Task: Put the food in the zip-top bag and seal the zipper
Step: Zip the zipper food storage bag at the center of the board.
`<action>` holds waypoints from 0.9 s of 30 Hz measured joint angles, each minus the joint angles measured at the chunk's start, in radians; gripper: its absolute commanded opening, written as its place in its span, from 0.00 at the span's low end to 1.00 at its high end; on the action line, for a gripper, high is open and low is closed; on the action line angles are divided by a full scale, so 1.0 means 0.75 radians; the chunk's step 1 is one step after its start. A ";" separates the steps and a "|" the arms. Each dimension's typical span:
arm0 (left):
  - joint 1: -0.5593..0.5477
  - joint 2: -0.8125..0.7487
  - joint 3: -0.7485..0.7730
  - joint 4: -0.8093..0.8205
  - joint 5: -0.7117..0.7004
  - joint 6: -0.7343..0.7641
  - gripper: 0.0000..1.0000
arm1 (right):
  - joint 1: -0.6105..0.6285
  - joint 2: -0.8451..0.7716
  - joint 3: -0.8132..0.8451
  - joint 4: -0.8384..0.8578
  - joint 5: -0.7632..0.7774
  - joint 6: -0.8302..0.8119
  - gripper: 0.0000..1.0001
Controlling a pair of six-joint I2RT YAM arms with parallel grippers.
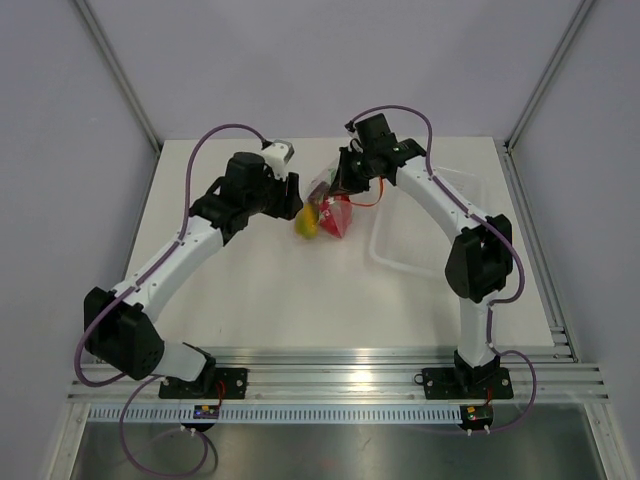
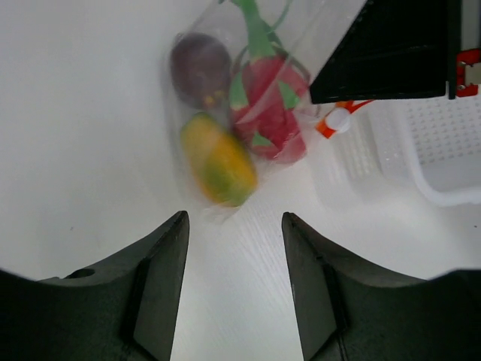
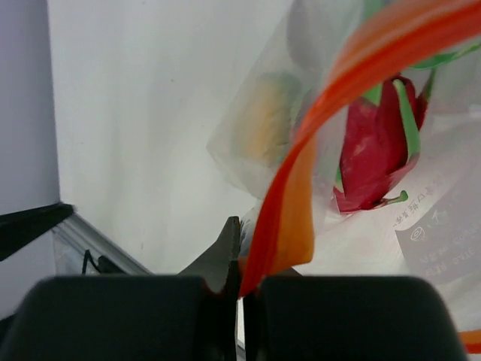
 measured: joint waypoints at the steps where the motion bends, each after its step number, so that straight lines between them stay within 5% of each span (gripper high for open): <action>1: 0.000 -0.015 -0.047 0.065 0.036 0.002 0.55 | 0.001 -0.002 0.011 0.003 -0.030 0.006 0.00; 11: -0.012 -0.077 -0.282 0.380 0.314 0.103 0.56 | 0.001 -0.036 0.021 0.007 -0.267 0.089 0.00; 27: -0.036 -0.123 -0.299 0.499 0.412 0.180 0.48 | -0.002 -0.036 0.112 0.085 -0.453 0.353 0.00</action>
